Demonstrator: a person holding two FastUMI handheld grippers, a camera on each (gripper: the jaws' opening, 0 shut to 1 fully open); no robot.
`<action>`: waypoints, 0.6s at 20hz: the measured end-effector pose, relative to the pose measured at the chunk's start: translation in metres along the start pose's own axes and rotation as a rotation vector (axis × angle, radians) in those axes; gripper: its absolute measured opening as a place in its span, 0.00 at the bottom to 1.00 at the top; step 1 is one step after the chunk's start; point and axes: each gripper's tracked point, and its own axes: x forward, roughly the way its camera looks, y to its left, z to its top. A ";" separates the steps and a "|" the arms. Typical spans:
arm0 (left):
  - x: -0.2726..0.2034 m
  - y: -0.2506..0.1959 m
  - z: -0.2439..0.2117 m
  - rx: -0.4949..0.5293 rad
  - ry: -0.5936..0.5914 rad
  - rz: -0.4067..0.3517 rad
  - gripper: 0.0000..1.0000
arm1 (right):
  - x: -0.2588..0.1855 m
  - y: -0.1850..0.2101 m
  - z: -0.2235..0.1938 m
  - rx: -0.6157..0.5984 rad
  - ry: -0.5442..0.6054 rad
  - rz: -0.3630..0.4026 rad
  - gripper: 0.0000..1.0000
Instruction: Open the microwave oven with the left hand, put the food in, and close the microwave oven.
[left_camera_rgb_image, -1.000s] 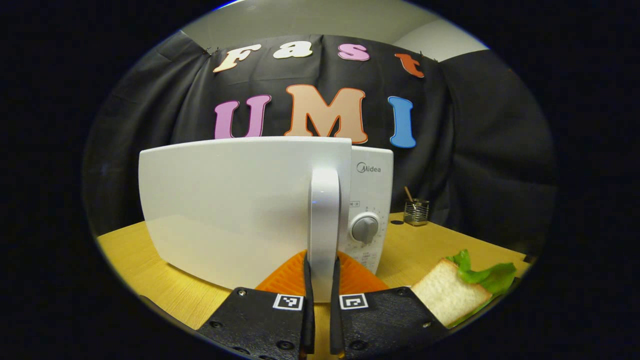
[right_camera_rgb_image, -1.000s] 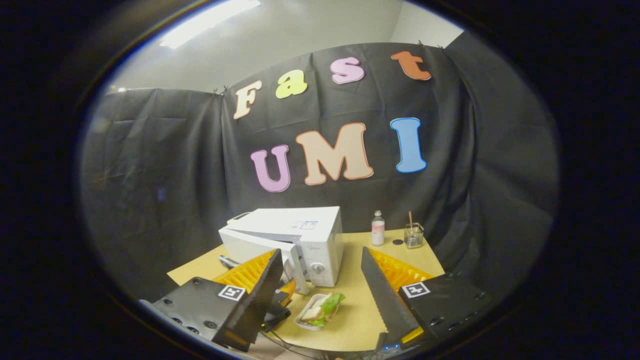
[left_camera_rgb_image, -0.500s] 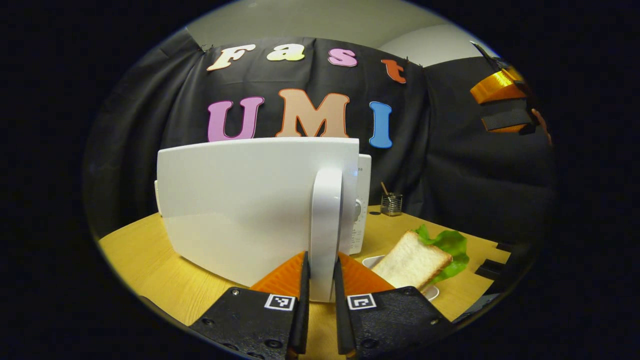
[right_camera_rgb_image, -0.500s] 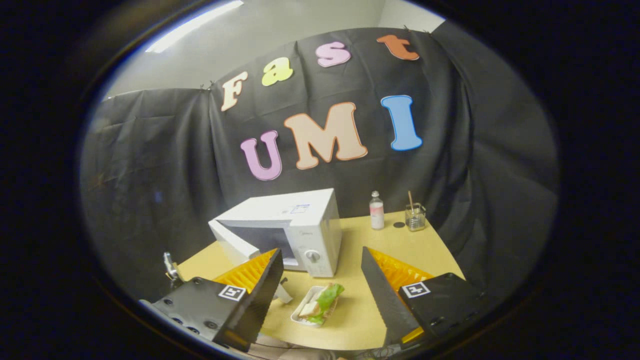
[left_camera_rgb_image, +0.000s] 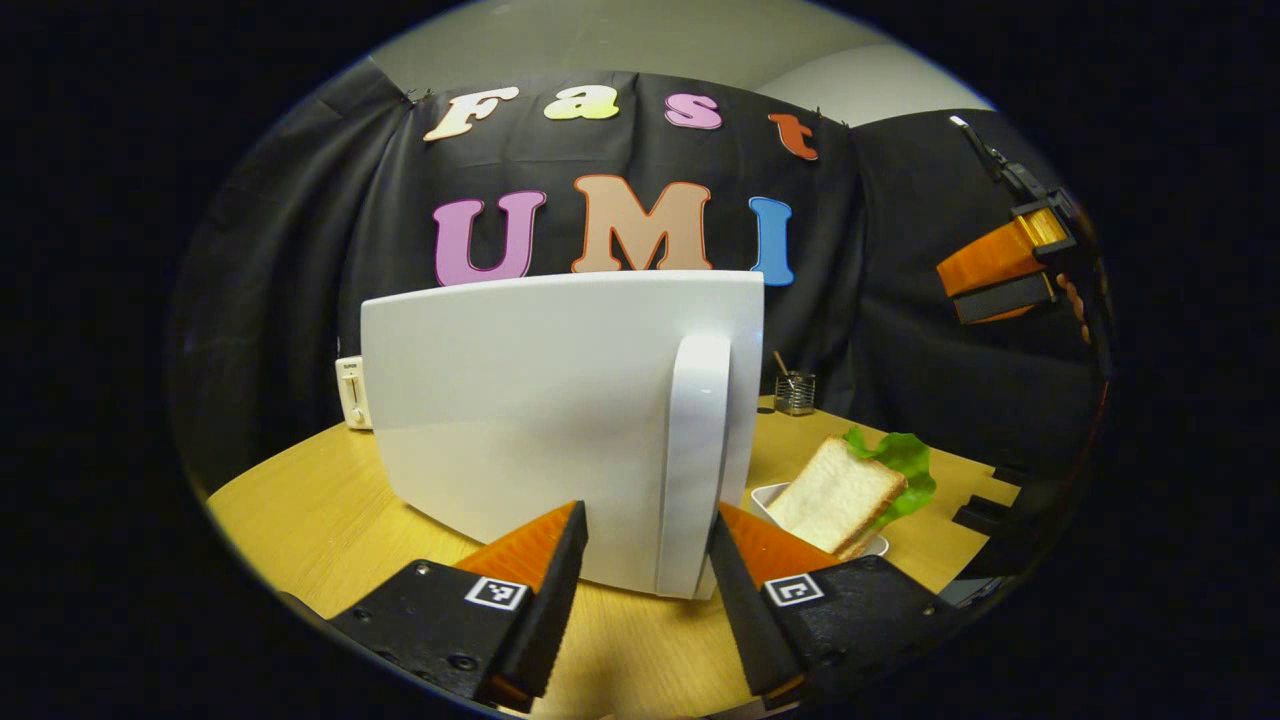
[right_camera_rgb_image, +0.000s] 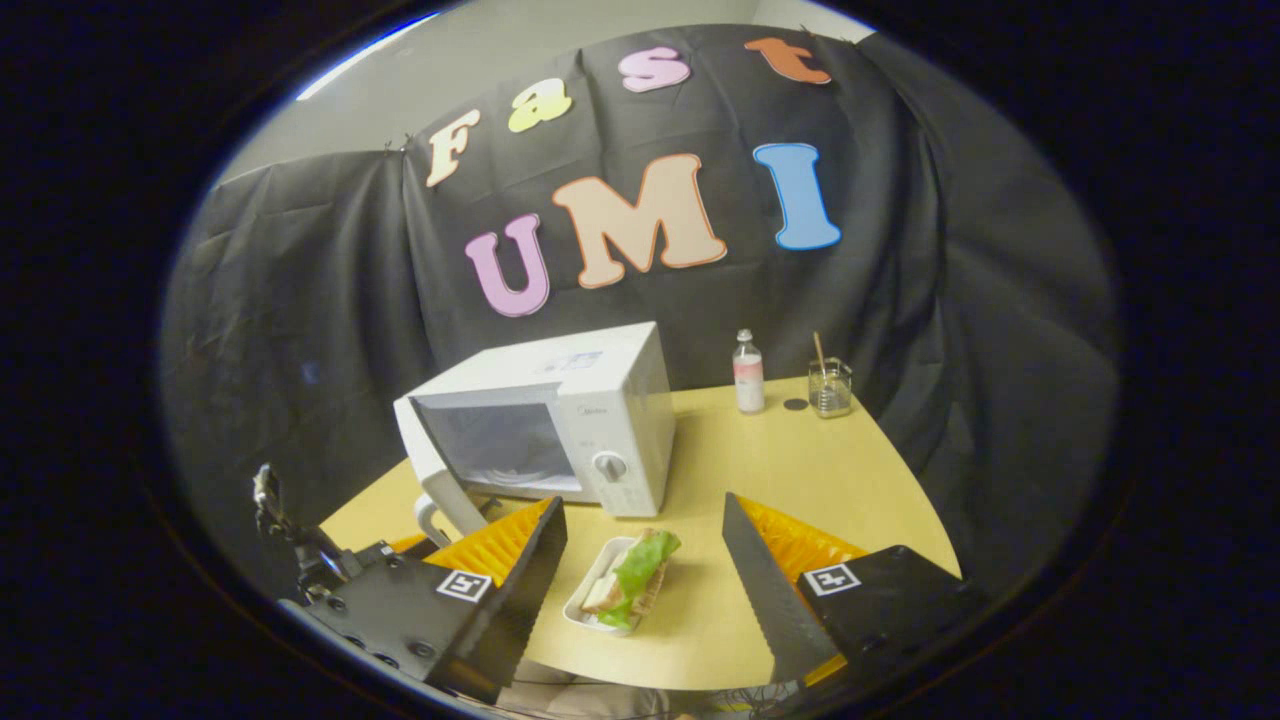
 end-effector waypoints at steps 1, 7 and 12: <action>-0.006 0.006 0.000 -0.004 -0.001 0.003 0.87 | 0.004 -0.004 -0.007 -0.006 0.015 -0.015 0.97; -0.049 0.028 -0.009 -0.089 0.055 -0.001 1.00 | 0.025 0.001 -0.055 0.027 0.139 0.007 0.92; -0.090 0.059 -0.005 -0.090 0.054 0.052 1.00 | 0.044 -0.002 -0.088 0.035 0.218 -0.004 0.92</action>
